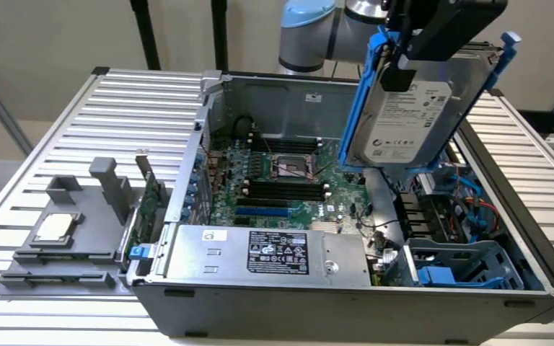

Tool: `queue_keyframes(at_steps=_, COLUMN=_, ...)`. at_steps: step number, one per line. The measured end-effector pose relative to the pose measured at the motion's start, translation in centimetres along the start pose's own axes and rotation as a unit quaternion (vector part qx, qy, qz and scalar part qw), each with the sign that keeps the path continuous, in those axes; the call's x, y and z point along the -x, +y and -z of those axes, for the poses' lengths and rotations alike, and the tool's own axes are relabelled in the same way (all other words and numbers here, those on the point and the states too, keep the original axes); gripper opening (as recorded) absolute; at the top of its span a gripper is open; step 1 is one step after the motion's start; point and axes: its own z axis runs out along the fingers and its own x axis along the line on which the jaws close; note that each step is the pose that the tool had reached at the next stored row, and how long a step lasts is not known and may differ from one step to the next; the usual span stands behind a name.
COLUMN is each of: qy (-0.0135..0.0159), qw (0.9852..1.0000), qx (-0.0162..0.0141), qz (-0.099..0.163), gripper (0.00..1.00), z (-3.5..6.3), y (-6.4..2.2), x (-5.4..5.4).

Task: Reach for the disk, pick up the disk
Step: 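Pick up the disk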

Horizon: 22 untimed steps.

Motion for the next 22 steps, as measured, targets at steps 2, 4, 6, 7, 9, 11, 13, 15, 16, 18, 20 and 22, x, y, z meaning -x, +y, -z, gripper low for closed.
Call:
queue_keyframes(at_steps=2, qy=0.0001, qw=1.0000, qx=0.0001, qz=0.000, gripper=0.33, z=0.04, y=-0.75, x=-0.4)
queue_keyframes(at_steps=4, qy=0.0000, qw=1.0000, qx=0.0000, qz=0.000, gripper=0.33, z=0.08, y=-1.55, x=-0.9)
queue_keyframes(at_steps=6, qy=0.0000, qw=1.0000, qx=0.0000, qz=0.000, gripper=0.33, z=0.11, y=-2.29, x=-1.3)
queue_keyframes(at_steps=7, qy=0.0001, qw=1.0000, qx=0.0000, qz=0.000, gripper=0.33, z=0.13, y=-2.66, x=-1.5)
queue_keyframes(at_steps=9, qy=0.0000, qw=1.0000, qx=0.0000, qz=0.000, gripper=0.33, z=0.17, y=-3.38, x=-2.0)
queue_keyframes(at_steps=11, qy=0.0000, qw=1.0000, qx=0.0000, qz=0.000, gripper=0.33, z=0.21, y=-4.10, x=-2.4)
queue_keyframes(at_steps=13, qy=0.0000, qw=1.0000, qx=0.0000, qz=0.000, gripper=0.33, z=0.25, y=-4.78, x=-2.9)
queue_keyframes(at_steps=15, qy=0.0000, qw=1.0000, qx=0.0000, qz=0.000, gripper=0.33, z=0.28, y=-5.49, x=-3.4)
queue_keyframes(at_steps=16, qy=0.0000, qw=1.0000, qx=0.0000, qz=0.000, gripper=0.33, z=0.30, y=-5.81, x=-3.6)
queue_keyframes(at_steps=18, qy=0.0001, qw=1.0000, qx=0.0000, qz=0.000, gripper=0.33, z=0.35, y=-6.37, x=-4.1)
queue_keyframes(at_steps=20, qy=0.0000, qw=1.0000, qx=0.0000, qz=0.000, gripper=0.33, z=0.39, y=-6.88, x=-4.7)
queue_keyframes(at_steps=22, qy=0.0000, qw=1.0000, qx=0.0000, qz=0.000, gripper=0.33, z=0.44, y=-7.35, x=-5.3)
